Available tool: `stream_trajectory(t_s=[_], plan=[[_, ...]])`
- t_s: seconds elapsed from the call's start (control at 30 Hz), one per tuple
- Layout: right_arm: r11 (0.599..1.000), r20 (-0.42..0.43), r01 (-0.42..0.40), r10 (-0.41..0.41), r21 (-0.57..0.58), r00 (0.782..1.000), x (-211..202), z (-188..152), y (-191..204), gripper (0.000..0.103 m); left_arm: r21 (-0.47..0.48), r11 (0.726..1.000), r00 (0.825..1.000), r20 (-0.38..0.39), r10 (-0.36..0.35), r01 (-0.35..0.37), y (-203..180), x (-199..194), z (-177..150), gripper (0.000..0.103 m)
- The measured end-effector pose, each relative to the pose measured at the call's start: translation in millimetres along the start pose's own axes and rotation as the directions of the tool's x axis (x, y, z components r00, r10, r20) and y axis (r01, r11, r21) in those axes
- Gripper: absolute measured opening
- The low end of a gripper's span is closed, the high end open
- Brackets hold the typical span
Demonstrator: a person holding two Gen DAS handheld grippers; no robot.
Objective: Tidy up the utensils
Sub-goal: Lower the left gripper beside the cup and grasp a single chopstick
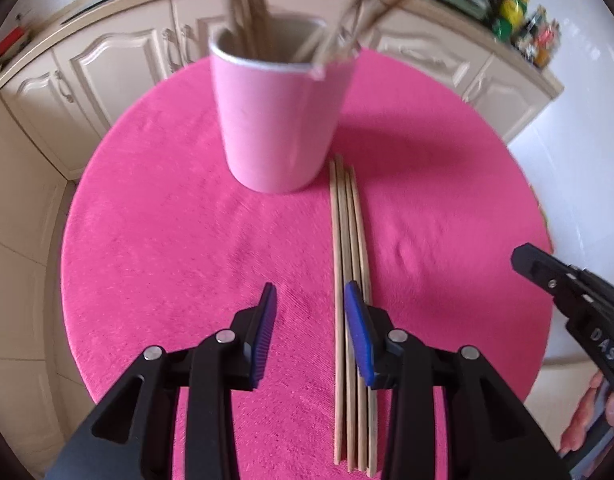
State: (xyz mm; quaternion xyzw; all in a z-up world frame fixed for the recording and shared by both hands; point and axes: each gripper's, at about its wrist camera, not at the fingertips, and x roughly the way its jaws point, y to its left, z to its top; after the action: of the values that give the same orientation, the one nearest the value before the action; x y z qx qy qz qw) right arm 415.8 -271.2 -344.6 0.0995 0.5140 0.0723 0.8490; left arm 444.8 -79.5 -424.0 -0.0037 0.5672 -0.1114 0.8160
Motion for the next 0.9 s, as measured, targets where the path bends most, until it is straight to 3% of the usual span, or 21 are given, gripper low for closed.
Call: stream_trajectory(t_s=[0.23,0.4,0.5,0.63,0.7,0.73,0.9], plan=[[1.000,-0.012,-0.013,0.014,0.025,1.000,0.5,-6.3,-5.6,0.008,0.084,0.995,0.993,-0.098,0.061,-0.053,-13.5,23.8,-1.7,0.035],[0.999,-0.027,-0.014,0.015,0.036,1.000,6.0,-6.4,-8.7,0.008,0.068,0.996,0.990,-0.122,0.073,-0.065,-14.2,29.2,8.1,0.036],[0.999,-0.037,-0.016,0.018,0.039,0.999,8.3,-6.8,-8.1,0.008,0.046,0.997,0.984,-0.159,0.076,-0.070,-11.9,35.6,15.6,0.044],[0.999,-0.055,-0.031,0.033,0.044,0.998,14.5,-6.1,-6.2,0.008,0.121,0.984,0.970,-0.189,0.151,-0.130,-27.7,47.2,26.7,0.045],[0.998,-0.069,-0.040,0.043,0.045,0.997,19.0,-5.6,-2.5,0.008,0.108,0.986,0.970,-0.193,0.148,-0.129,-28.3,48.4,28.7,0.045],[0.998,-0.075,-0.046,0.050,0.044,0.996,20.6,-5.3,-0.2,0.008,0.092,0.989,0.971,-0.194,0.136,-0.120,-26.0,47.9,28.2,0.044],[0.992,-0.117,-0.104,0.111,0.064,0.987,34.4,-1.4,12.9,0.008,0.033,0.998,0.975,-0.213,0.066,-0.061,-3.8,38.5,17.1,0.020]])
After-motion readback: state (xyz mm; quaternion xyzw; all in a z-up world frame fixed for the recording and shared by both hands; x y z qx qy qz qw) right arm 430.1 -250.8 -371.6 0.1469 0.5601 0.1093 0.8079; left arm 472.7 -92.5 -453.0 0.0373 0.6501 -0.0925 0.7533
